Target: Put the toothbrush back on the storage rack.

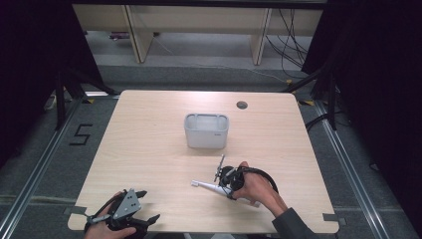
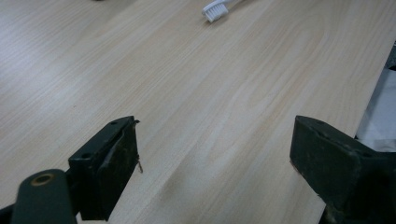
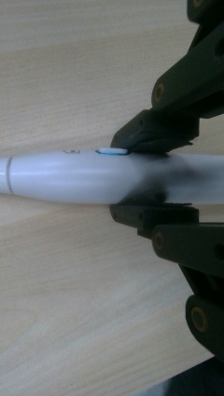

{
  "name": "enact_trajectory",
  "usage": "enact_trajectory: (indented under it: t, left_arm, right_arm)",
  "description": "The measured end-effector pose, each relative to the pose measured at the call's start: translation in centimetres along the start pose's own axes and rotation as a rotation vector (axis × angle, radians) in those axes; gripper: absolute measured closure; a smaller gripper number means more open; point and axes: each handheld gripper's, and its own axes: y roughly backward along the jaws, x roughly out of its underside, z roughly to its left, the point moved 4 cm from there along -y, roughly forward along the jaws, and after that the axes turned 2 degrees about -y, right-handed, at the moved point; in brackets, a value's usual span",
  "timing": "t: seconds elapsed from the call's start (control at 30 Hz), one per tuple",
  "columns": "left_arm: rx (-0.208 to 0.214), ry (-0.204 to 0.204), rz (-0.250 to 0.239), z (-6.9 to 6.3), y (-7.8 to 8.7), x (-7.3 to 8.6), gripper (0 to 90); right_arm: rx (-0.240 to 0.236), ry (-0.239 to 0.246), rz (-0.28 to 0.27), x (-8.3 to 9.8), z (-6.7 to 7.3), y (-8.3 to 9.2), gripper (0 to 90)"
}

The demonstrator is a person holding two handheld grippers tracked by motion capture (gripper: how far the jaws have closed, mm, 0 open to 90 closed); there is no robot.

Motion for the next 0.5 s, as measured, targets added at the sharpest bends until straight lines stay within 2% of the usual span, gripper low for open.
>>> enact_trajectory:
  t: [0.07, 0.13, 0.2, 0.27, 0.3, 0.33, 0.37, 0.43, 0.47, 0.5]
  left_arm:
    - [-0.008, -0.002, -0.003, -0.02, -0.03, -0.02, 14.7]
    - [0.005, -0.009, 0.01, 0.0, 0.08, -0.01, 14.8]
    - [-0.007, -0.001, -0.002, 0.01, -0.01, -0.01, 14.8]
    - [0.004, -0.001, 0.003, 0.01, 0.05, -0.01, 14.7]
    - [0.005, -0.002, 0.003, -0.02, 0.05, -0.02, 14.7]
    - [-0.004, -0.003, -0.001, -0.02, -0.01, -0.01, 14.8]
    - [-0.006, -0.001, -0.001, -0.01, -0.03, 0.0, 14.8]
    - [0.003, -0.001, 0.004, 0.0, 0.05, -0.02, 14.8]
    - [0.003, -0.008, 0.009, 0.03, 0.08, -0.01, 14.7]
    - [0.005, -0.002, 0.003, -0.02, 0.06, -0.02, 14.7]
  right_arm:
    - [0.004, -0.006, 0.001, -0.03, 0.05, 0.0, 66.3]
    - [0.003, -0.007, 0.001, -0.01, 0.1, 0.01, 66.3]
    - [-0.001, 0.017, -0.011, -0.02, -0.06, -0.03, 66.3]
    - [0.008, 0.009, -0.013, 0.0, -0.05, 0.0, 66.4]
    - [0.01, -0.011, -0.015, 0.06, 0.04, 0.04, 66.4]
    - [0.007, -0.015, -0.01, 0.12, 0.1, 0.07, 66.4]
    - [0.016, 0.004, -0.025, 0.09, -0.02, 0.05, 66.4]
    - [0.015, -0.008, -0.024, 0.15, 0.06, 0.15, 66.5]
    - [0.025, 0.012, -0.032, 0.11, -0.02, 0.19, 66.5]
    - [0.024, 0.006, -0.037, 0.15, 0.0, 0.28, 66.5]
